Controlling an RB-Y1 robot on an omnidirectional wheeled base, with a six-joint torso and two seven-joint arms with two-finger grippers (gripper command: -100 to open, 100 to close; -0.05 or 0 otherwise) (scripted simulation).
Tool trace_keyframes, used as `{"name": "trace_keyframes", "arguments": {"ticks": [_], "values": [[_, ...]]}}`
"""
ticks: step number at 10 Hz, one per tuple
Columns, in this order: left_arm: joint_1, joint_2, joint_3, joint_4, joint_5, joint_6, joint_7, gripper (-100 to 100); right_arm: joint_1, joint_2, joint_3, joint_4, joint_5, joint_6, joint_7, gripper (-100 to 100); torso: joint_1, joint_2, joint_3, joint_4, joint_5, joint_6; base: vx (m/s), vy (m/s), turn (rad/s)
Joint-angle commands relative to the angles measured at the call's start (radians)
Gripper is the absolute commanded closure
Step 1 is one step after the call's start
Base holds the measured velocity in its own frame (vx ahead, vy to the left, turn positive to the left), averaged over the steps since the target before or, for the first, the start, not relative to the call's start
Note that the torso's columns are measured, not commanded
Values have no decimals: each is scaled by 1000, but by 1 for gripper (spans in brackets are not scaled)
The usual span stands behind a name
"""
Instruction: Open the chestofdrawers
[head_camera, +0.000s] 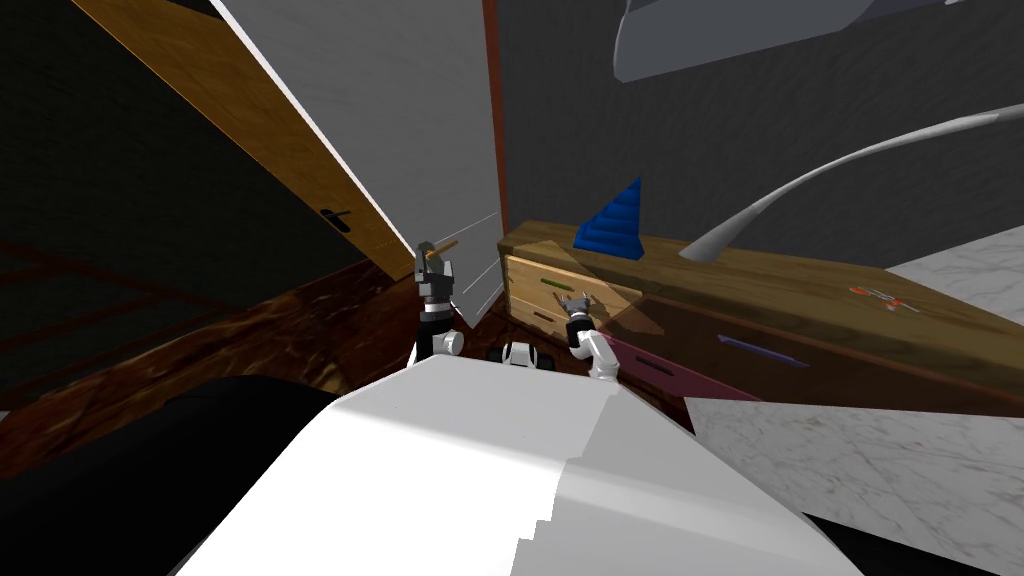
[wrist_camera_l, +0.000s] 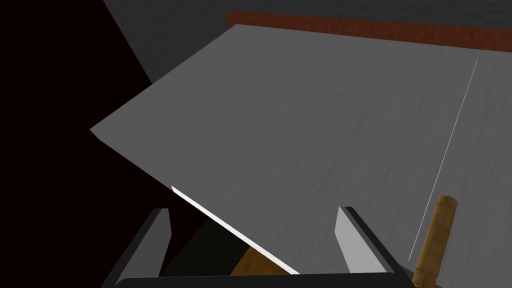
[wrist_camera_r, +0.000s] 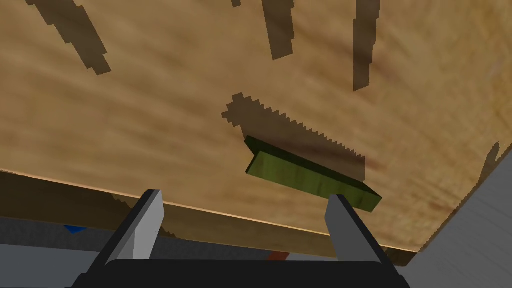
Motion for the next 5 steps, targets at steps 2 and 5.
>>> {"name": "trace_keyframes", "arguments": {"ticks": [2, 5], "values": [[0, 0, 0, 0, 0, 0, 0, 0, -32, -11, 25, 66, 108, 72, 53, -100, 1, 0, 0, 0, 0, 0, 26, 79, -21], [0, 0, 0, 0, 0, 0, 0, 0, -61, -20, 42, 127, 184, 128, 97, -100, 1, 0, 0, 0, 0, 0, 34, 83, -22]]}}
